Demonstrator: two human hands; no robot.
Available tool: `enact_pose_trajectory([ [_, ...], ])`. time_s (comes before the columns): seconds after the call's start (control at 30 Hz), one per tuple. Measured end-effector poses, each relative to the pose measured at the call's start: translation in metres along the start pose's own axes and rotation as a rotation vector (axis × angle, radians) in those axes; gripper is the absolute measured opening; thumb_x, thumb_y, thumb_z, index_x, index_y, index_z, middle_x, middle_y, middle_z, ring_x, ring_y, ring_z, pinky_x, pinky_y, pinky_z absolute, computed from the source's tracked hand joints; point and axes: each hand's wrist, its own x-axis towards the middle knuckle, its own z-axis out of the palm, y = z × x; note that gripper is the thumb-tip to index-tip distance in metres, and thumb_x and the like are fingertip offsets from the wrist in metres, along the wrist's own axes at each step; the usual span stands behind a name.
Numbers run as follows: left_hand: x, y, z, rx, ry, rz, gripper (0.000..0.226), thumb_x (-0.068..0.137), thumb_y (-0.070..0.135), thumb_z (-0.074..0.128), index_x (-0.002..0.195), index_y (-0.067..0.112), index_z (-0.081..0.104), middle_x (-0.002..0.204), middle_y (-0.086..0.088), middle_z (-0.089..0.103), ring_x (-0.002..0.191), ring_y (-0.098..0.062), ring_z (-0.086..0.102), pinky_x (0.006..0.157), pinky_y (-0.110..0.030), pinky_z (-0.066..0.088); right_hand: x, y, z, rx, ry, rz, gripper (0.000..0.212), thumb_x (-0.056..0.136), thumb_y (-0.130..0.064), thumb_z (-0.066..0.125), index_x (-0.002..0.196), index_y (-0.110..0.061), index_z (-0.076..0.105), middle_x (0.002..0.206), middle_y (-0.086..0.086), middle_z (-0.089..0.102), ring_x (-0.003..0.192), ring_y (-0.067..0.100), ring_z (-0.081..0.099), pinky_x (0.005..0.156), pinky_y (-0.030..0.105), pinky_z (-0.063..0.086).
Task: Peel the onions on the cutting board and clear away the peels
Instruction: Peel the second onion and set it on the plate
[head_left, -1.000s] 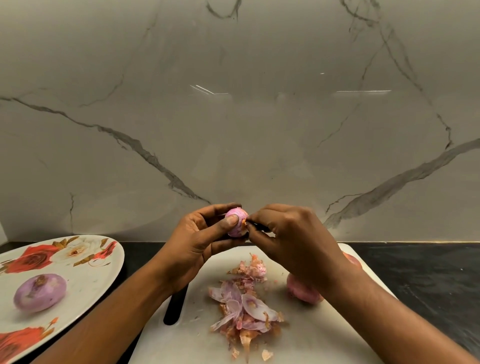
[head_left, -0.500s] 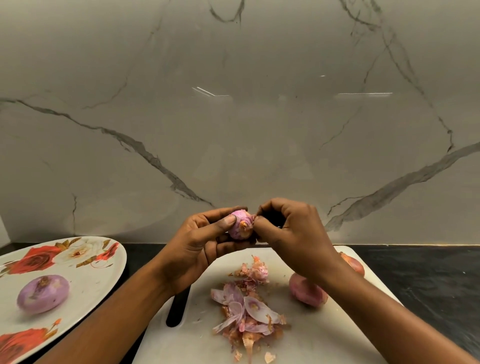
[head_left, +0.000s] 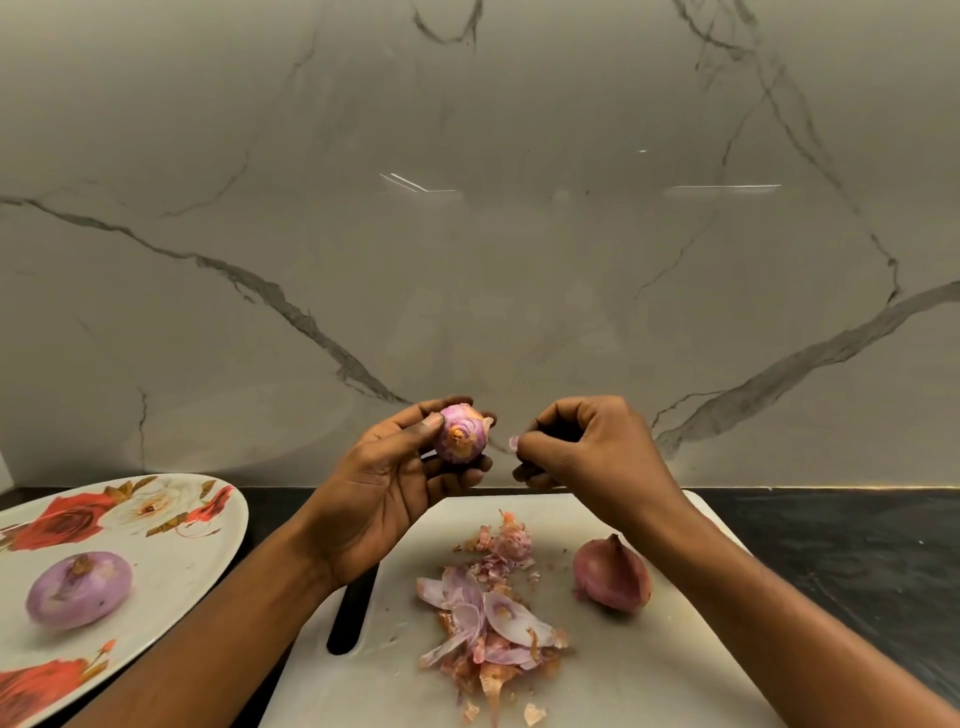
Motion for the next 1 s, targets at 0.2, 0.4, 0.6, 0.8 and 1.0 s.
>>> enact_pose_trajectory([
  [0.2,0.001,-0.002,0.002,0.113,0.010,0.064,0.044,0.097,0.009,0.062,0.140,0.001,0.057,0.137,-0.022,0.067,0.123,-0.038,0.068,0.093,-0.038,0.063,-0.003,0.000,0.003,-0.005,-0.106,-0.047,0.007,0.091,-0.009,0.081,0.097,-0.007,0.083,0.082,0.006,0.081,0.077,0.020,0.080,0.074,0.035,0.067],
  [0.4,0.000,-0.003,0.004,0.167,0.035,0.068,0.047,0.090,0.003,0.064,0.137,0.003,0.060,0.136,-0.019,0.069,0.123,-0.038,0.069,0.093,-0.037,0.063,-0.005,0.002,0.006,-0.051,-0.086,-0.075,0.009,0.091,-0.018,0.083,0.096,-0.011,0.084,0.080,0.003,0.081,0.075,0.015,0.080,0.076,0.036,0.067],
  [0.6,0.000,-0.005,0.006,0.122,0.016,0.026,0.044,0.095,0.006,0.062,0.138,0.001,0.059,0.135,-0.024,0.068,0.120,-0.040,0.070,0.093,-0.041,0.063,-0.004,0.002,0.008,-0.096,-0.038,-0.091,0.005,0.090,-0.016,0.080,0.085,-0.013,0.081,0.074,0.002,0.078,0.071,0.016,0.078,0.073,0.039,0.068],
  [0.8,-0.001,0.001,0.002,0.019,-0.025,0.030,0.043,0.101,0.010,0.051,0.142,0.001,0.056,0.139,-0.028,0.064,0.115,-0.046,0.070,0.094,-0.041,0.063,0.004,0.007,-0.005,-0.114,0.082,-0.006,0.011,0.090,-0.009,0.077,0.078,-0.009,0.077,0.069,0.007,0.077,0.064,0.013,0.078,0.069,0.039,0.068],
  [1.0,0.001,-0.003,0.000,-0.005,-0.051,0.040,0.044,0.100,0.006,0.054,0.144,0.001,0.055,0.143,-0.027,0.061,0.124,-0.050,0.065,0.100,-0.046,0.059,0.001,0.006,-0.003,-0.024,-0.031,0.021,0.006,0.087,-0.002,0.083,0.090,-0.005,0.079,0.079,0.010,0.079,0.072,0.020,0.080,0.070,0.033,0.067],
])
